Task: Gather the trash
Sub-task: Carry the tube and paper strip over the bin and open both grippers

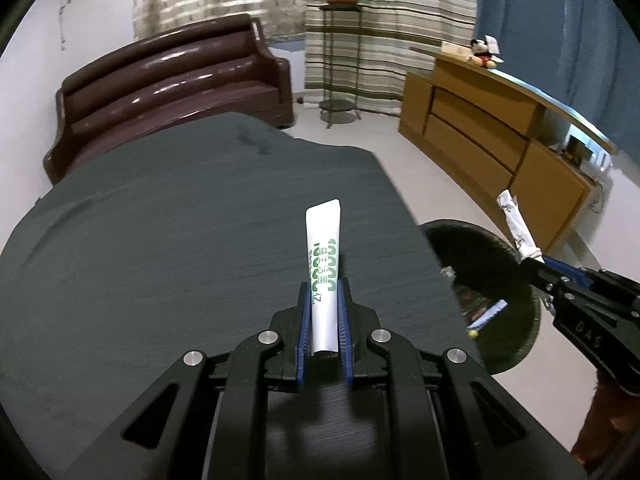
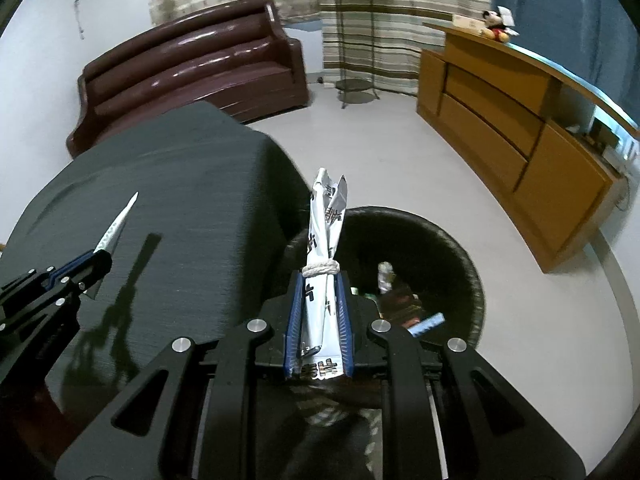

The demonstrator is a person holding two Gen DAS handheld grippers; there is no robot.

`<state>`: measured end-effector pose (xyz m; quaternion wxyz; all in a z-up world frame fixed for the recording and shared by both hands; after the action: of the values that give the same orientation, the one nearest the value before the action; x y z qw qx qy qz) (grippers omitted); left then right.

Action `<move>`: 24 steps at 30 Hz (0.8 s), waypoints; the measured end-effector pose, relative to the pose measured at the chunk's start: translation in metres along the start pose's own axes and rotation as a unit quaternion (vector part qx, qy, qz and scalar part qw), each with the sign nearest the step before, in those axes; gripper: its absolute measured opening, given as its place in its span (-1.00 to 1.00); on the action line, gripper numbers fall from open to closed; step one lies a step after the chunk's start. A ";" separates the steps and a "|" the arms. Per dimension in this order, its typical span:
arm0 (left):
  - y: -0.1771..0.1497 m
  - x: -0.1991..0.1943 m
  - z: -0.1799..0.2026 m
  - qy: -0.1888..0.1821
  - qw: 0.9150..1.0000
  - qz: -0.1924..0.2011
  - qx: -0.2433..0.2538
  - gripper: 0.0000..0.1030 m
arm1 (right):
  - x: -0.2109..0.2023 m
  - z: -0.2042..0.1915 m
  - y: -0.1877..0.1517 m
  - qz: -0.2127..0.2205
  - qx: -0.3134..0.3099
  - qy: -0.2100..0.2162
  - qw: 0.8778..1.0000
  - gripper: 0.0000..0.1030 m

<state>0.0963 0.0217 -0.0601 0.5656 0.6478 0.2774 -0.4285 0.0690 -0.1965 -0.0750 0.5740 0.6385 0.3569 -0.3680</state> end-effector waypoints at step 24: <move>0.025 0.024 0.096 -0.020 0.998 -0.004 0.066 -0.72 | 0.007 0.064 0.007 0.007 0.054 -0.022 0.998 -0.67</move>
<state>0.1059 -0.0801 -0.0678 0.5250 0.6740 0.2400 -0.4610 0.0743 -0.2610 -0.0823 0.5488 0.6629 0.3197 -0.3965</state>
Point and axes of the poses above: each gripper's, at about its wrist camera, not at the fingertips, and x roughly the way its jaws point, z to its right, y to its top, the point moved 6 cm from there along x, roughly the way its jaws point, and after that the axes turned 15 degrees about -z, right-handed, at the moved point
